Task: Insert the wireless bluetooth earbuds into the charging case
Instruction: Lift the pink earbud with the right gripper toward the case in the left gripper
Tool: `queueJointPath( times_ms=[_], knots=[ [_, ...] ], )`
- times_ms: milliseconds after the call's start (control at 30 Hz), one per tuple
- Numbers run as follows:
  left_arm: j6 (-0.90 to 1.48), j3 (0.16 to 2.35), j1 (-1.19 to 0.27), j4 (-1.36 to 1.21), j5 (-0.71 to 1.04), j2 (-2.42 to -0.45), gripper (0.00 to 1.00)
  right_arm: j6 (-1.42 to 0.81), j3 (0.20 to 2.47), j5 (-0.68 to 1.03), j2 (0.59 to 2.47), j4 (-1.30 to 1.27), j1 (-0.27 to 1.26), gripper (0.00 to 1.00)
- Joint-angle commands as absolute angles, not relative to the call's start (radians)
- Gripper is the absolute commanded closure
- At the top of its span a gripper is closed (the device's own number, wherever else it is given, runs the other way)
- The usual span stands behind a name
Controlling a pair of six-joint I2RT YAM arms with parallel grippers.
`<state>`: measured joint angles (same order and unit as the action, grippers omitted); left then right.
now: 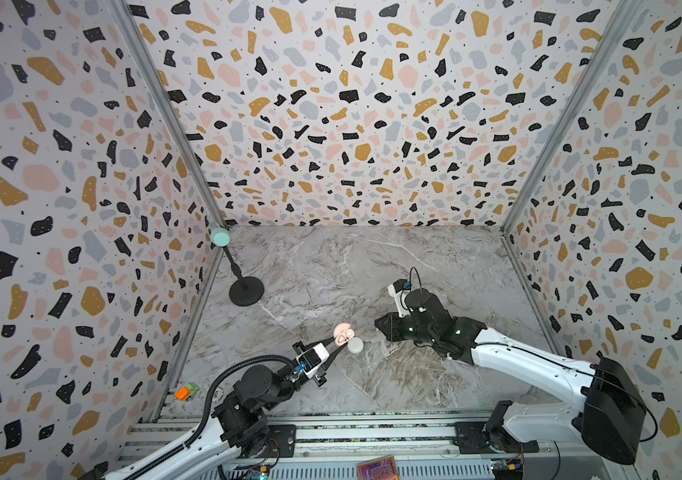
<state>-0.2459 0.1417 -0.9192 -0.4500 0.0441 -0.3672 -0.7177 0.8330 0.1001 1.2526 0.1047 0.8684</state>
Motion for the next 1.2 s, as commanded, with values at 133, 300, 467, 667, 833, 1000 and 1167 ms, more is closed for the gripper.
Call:
queueJointPath(
  times_ms=[133, 300, 467, 667, 833, 1000, 1167],
  knots=[
    [-0.234, 0.137, -0.921, -0.508, 0.051, -0.376, 1.0, -0.693, 0.842, 0.059, 1.173, 0.122, 0.9, 0.91],
    [-0.235, 0.139, -0.92, -0.508, 0.05, -0.38, 1.0, -0.69, 0.843, 0.041, 1.147, 0.124, 0.925, 0.91],
    [-0.235, 0.139, -0.921, -0.505, 0.051, -0.384, 1.0, -0.692, 0.845, 0.02, 1.125, 0.121, 0.951, 0.9],
    [-0.233, 0.138, -0.921, -0.504, 0.053, -0.386, 1.0, -0.688, 0.857, 0.009, 1.12, 0.117, 0.976, 0.9],
    [-0.232, 0.14, -0.921, -0.505, 0.055, -0.388, 1.0, -0.678, 0.875, -0.025, 1.111, 0.128, 1.001, 0.9],
    [-0.232, 0.14, -0.92, -0.505, 0.055, -0.387, 1.0, -0.677, 0.883, -0.033, 1.107, 0.132, 1.01, 0.9],
    [-0.229, 0.14, -0.92, -0.505, 0.057, -0.39, 1.0, -0.661, 0.906, -0.049, 1.097, 0.143, 1.023, 0.9]
  ],
)
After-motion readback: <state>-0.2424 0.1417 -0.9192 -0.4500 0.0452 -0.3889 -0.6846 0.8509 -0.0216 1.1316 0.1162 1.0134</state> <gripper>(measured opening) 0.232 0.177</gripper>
